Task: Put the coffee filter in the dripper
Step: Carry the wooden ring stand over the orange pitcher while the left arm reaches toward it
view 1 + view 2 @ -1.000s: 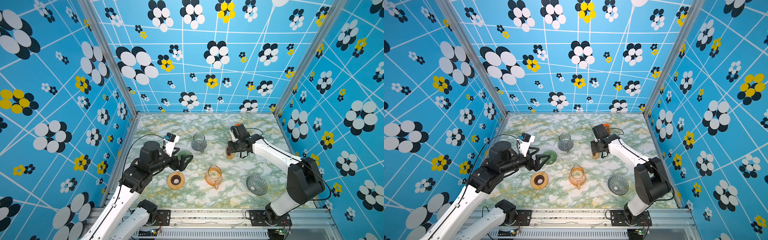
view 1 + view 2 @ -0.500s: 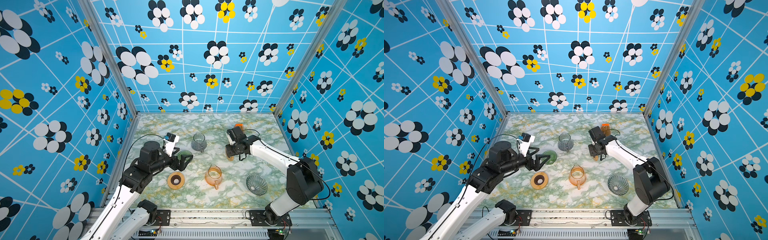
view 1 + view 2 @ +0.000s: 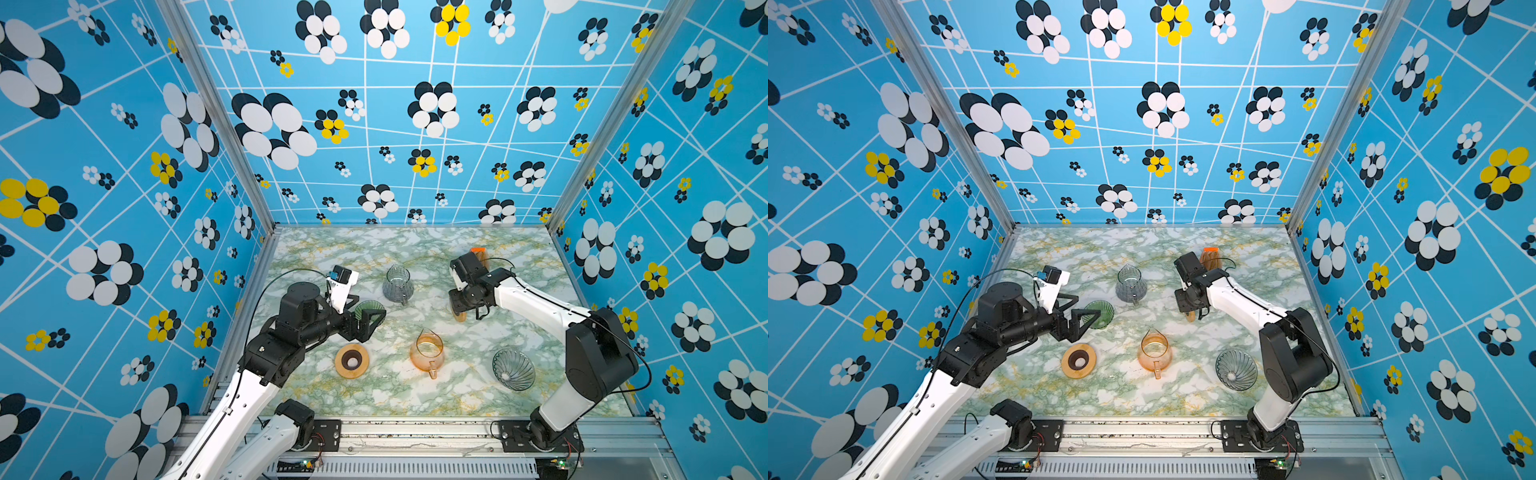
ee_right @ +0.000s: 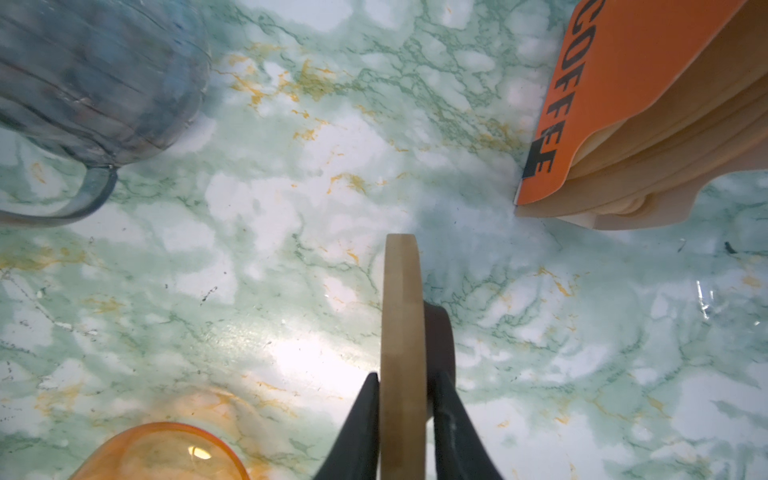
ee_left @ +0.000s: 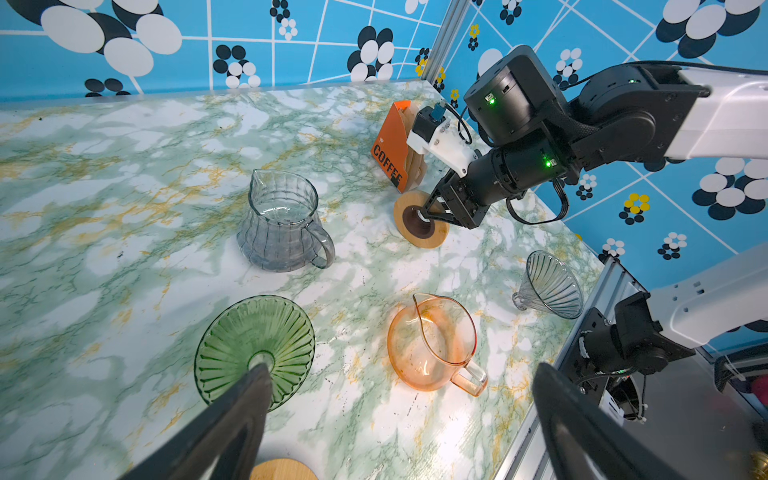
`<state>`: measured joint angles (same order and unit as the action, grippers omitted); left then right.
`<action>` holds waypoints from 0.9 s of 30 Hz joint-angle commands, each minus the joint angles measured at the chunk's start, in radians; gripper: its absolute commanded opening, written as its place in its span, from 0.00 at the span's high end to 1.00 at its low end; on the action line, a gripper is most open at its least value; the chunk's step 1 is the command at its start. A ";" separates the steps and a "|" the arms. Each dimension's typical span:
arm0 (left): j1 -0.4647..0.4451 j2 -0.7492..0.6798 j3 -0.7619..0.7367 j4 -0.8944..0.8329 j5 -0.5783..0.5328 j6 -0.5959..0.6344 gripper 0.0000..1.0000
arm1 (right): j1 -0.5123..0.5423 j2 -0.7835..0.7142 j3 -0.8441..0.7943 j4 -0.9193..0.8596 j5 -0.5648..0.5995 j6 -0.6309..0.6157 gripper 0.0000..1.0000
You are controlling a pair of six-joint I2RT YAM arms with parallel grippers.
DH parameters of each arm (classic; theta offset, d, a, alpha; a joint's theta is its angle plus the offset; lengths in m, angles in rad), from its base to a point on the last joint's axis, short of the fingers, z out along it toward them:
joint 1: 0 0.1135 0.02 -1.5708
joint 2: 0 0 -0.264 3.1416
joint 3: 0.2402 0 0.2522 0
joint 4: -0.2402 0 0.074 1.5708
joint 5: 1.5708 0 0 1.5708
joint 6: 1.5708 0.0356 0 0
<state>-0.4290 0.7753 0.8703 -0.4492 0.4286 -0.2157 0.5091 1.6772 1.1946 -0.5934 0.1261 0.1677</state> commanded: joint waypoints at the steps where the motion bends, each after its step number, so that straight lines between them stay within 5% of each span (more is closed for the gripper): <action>1: -0.007 -0.015 0.009 -0.027 -0.007 0.015 0.01 | 0.016 0.028 0.019 -0.045 0.017 -0.014 0.75; 18: -0.007 -0.007 0.006 -0.025 -0.001 0.014 0.01 | 0.031 -0.051 0.054 -0.056 0.092 0.006 0.83; 27: -0.007 0.012 0.010 -0.020 0.074 0.019 0.01 | 0.031 -0.250 -0.009 -0.038 -0.075 0.108 0.84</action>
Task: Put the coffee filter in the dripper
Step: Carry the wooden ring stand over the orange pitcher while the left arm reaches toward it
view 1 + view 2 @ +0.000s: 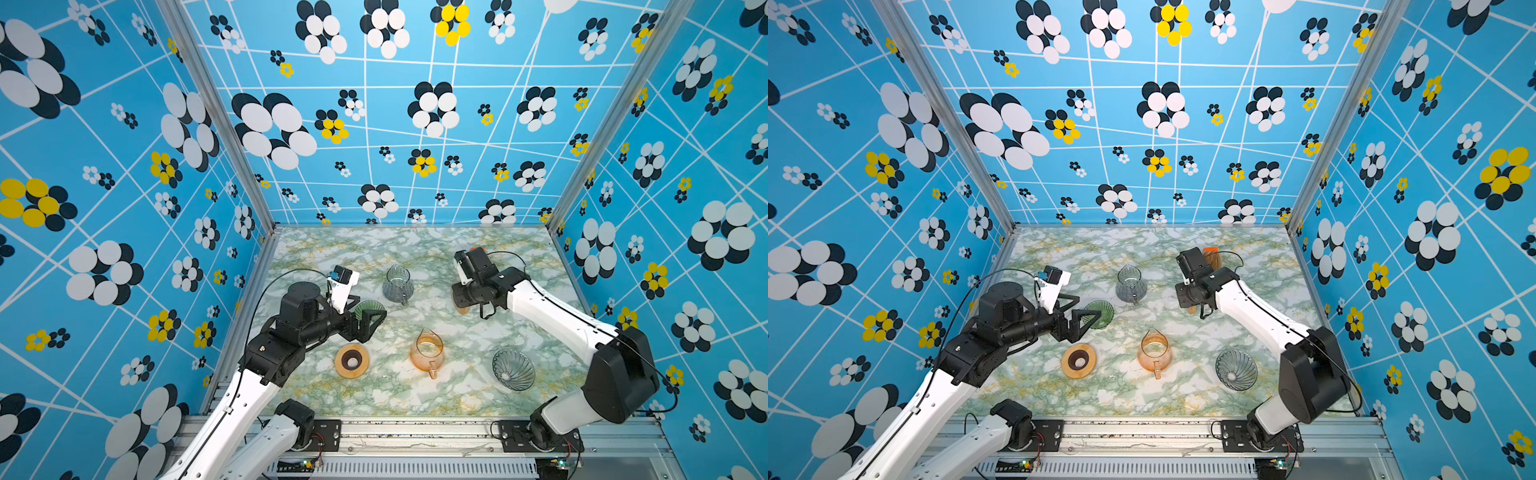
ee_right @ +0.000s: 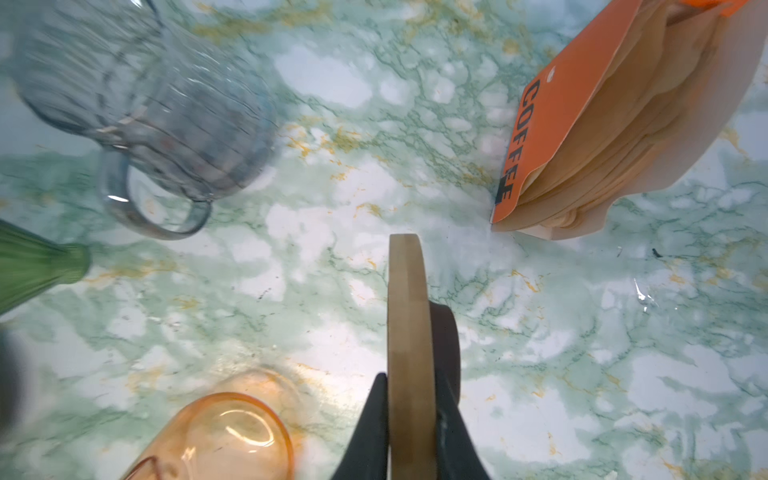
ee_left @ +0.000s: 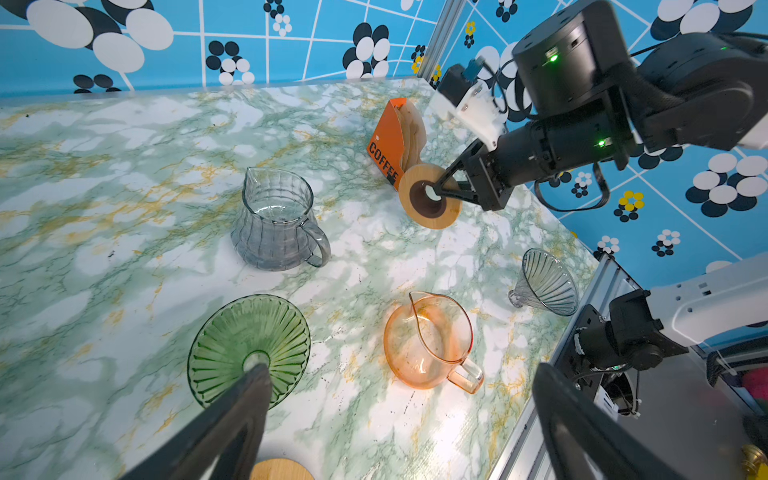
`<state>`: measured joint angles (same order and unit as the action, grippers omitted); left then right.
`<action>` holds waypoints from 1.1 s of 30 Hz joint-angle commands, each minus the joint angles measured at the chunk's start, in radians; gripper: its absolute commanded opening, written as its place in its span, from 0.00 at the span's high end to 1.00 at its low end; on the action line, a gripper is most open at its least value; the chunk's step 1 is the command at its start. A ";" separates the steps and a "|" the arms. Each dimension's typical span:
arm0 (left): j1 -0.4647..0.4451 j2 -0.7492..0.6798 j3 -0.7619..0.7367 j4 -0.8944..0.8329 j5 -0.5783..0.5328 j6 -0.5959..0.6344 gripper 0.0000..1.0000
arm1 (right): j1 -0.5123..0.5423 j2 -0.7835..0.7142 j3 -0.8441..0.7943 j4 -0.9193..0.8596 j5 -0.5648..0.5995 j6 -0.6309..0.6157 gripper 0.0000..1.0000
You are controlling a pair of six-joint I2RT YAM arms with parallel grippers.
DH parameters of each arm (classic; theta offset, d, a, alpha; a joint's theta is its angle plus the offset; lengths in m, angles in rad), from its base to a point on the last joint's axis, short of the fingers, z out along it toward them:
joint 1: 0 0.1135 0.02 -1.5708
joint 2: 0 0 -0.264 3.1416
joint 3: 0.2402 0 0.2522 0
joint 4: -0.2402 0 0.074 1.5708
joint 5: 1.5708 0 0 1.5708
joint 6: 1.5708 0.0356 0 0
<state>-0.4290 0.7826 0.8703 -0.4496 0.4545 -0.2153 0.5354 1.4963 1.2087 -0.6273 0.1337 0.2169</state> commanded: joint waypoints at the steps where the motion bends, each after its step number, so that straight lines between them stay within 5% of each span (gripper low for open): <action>1: -0.008 0.007 0.011 -0.023 0.062 0.024 0.01 | 0.005 -0.091 -0.036 0.003 -0.111 0.071 0.84; 9: -0.043 0.017 0.047 -0.096 0.174 0.042 0.01 | -0.028 -0.285 -0.183 0.102 -0.419 0.204 0.84; 17: -0.090 -0.006 -0.004 -0.095 0.205 0.001 0.01 | -0.088 -0.408 -0.394 0.380 -0.782 0.407 0.82; 28: -0.165 -0.003 -0.034 -0.074 0.110 -0.055 0.01 | -0.087 -0.402 -0.609 0.706 -0.961 0.615 0.82; 33: -0.214 -0.010 -0.097 0.033 0.006 -0.194 0.01 | -0.087 -0.396 -0.645 0.729 -0.989 0.619 0.82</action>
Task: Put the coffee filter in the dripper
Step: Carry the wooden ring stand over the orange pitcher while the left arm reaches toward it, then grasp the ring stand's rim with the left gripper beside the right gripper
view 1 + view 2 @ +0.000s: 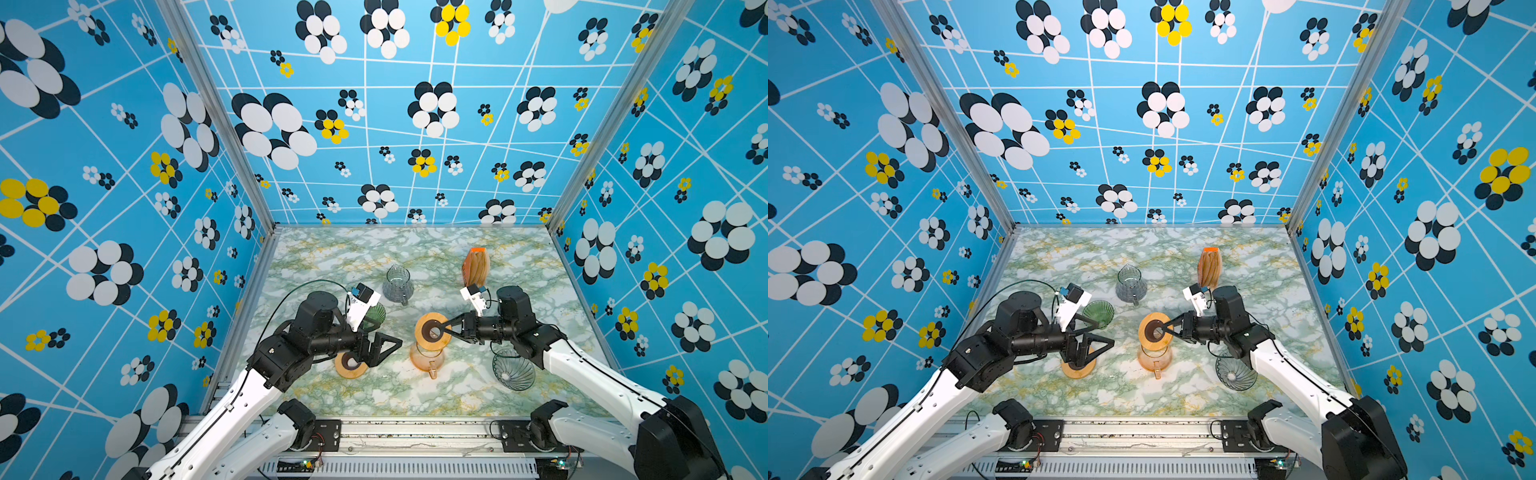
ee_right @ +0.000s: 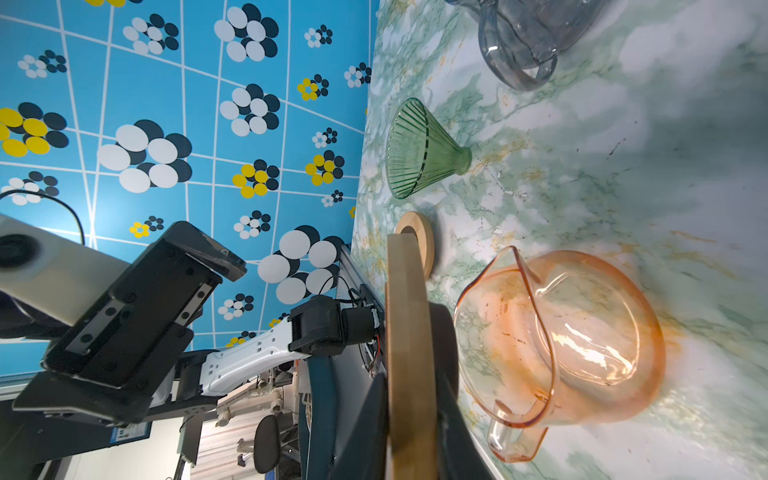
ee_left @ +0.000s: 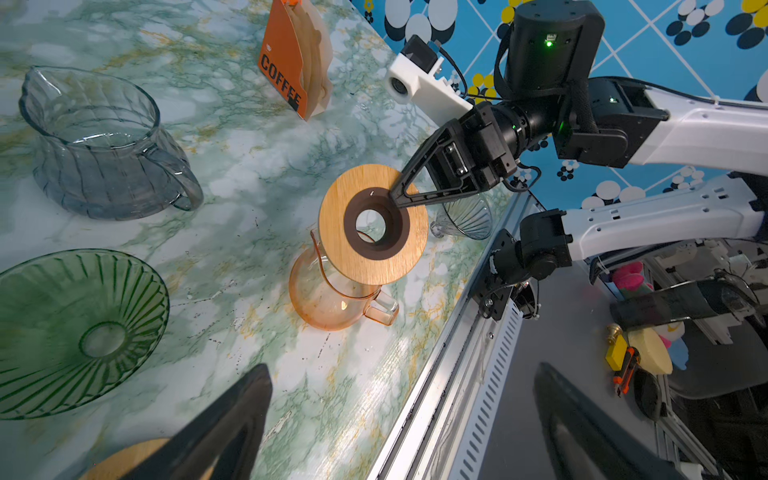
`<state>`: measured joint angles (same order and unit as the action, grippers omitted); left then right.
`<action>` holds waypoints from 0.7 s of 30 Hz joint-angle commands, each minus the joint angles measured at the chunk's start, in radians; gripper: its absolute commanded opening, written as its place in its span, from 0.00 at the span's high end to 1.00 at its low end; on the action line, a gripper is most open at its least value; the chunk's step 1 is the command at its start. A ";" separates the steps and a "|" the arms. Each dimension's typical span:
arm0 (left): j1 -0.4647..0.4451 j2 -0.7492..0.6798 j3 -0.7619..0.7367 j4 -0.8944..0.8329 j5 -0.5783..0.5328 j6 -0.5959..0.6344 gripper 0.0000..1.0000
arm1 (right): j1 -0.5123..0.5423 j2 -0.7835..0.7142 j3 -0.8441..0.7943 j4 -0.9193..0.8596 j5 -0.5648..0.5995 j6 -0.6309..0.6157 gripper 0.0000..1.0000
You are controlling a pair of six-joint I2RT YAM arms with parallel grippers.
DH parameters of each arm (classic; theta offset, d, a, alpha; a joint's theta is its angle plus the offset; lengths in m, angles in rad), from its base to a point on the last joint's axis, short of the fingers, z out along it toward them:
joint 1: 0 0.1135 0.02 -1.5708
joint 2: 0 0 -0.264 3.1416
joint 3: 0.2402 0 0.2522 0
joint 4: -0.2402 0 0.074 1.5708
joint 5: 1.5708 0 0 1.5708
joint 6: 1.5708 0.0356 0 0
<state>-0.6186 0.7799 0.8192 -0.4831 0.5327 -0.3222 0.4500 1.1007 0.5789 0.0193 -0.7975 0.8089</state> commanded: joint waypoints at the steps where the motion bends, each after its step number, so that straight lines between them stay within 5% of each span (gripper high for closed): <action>1: -0.038 -0.012 -0.068 0.097 -0.103 -0.107 0.01 | -0.002 0.001 -0.017 0.079 -0.057 0.025 0.82; 21: -0.208 0.169 -0.216 0.419 -0.335 -0.458 0.01 | 0.000 0.120 -0.031 0.088 -0.085 -0.014 0.81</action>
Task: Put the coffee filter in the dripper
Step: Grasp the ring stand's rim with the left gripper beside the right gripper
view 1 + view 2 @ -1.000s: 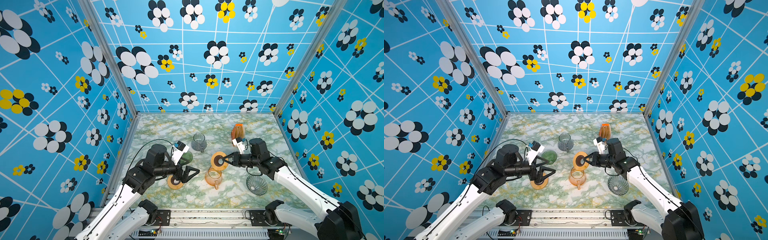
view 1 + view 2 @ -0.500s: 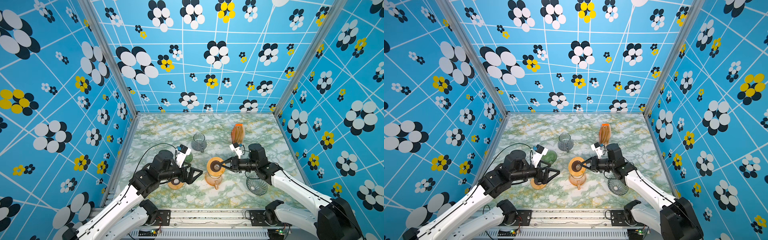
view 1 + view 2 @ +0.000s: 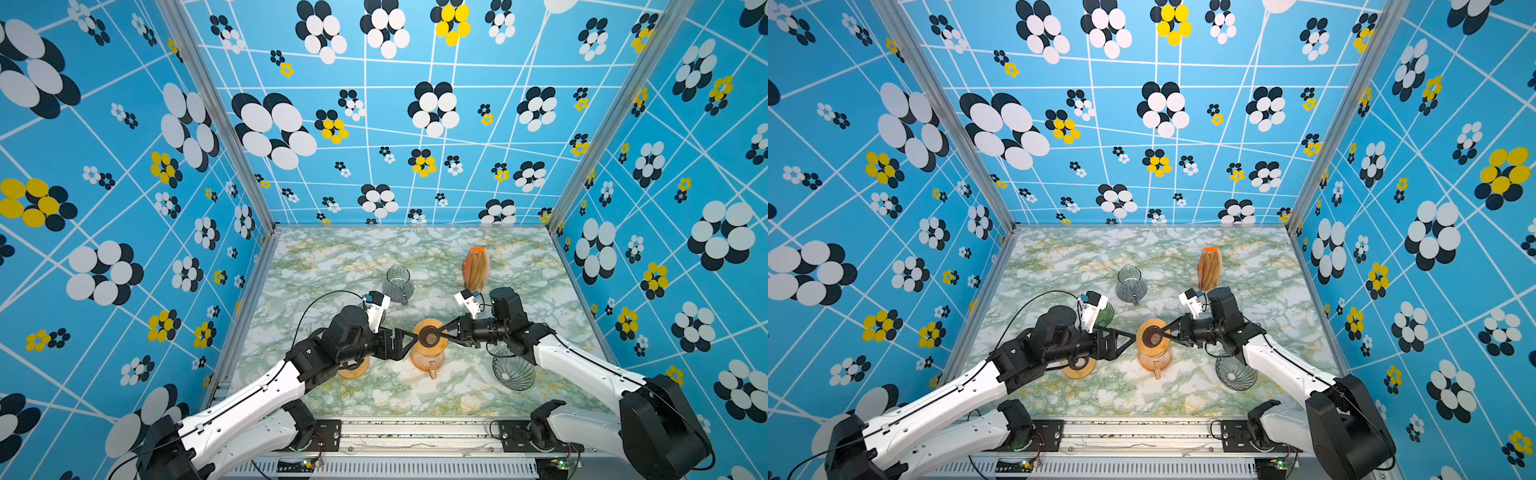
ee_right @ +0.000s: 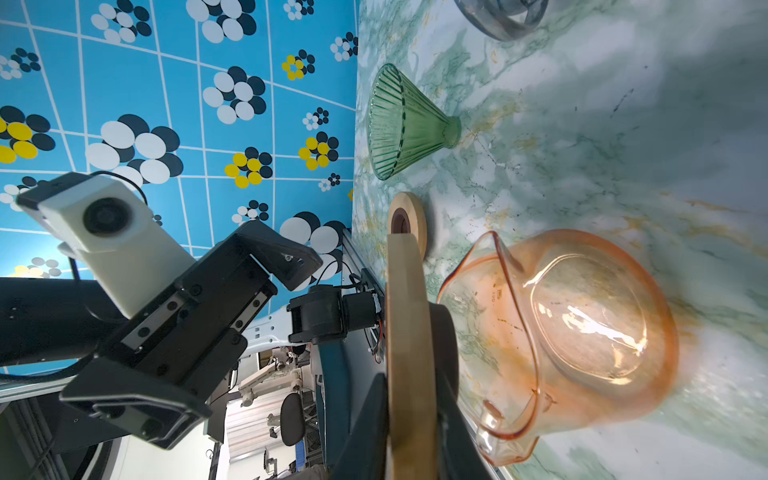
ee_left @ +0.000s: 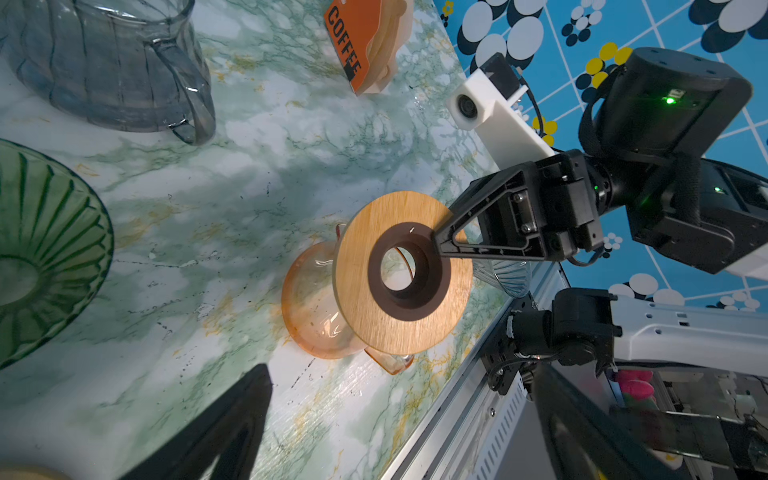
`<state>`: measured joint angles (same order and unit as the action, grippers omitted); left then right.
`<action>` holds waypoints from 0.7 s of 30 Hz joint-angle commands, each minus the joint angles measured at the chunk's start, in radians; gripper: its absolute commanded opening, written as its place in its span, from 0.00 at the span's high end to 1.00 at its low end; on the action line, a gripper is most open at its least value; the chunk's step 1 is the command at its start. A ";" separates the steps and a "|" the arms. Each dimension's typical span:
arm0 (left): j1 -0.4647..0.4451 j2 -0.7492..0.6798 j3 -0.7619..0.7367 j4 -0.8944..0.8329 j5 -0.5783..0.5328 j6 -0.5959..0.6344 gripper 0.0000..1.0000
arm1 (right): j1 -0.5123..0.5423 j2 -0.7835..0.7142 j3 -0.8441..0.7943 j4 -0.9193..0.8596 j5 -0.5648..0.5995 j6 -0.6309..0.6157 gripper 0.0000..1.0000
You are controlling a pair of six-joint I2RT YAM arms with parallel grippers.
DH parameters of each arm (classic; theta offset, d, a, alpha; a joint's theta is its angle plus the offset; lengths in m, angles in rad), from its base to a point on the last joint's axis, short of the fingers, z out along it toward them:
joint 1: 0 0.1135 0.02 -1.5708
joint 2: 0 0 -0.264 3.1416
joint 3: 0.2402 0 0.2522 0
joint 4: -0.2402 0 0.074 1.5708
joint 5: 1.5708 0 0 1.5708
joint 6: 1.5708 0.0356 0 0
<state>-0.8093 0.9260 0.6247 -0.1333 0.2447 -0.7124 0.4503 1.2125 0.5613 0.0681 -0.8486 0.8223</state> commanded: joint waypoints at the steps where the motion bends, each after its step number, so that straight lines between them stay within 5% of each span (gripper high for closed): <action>1: -0.024 0.038 -0.024 0.082 -0.046 -0.080 0.01 | 0.000 0.010 -0.014 0.041 -0.034 -0.029 0.82; 21: -0.097 0.266 0.026 0.163 -0.026 -0.137 0.01 | -0.004 0.035 -0.025 0.022 -0.022 -0.059 0.80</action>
<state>-0.8970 1.1767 0.6182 0.0032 0.2161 -0.8459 0.4500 1.2404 0.5446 0.0715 -0.8513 0.7887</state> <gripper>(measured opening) 0.990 0.203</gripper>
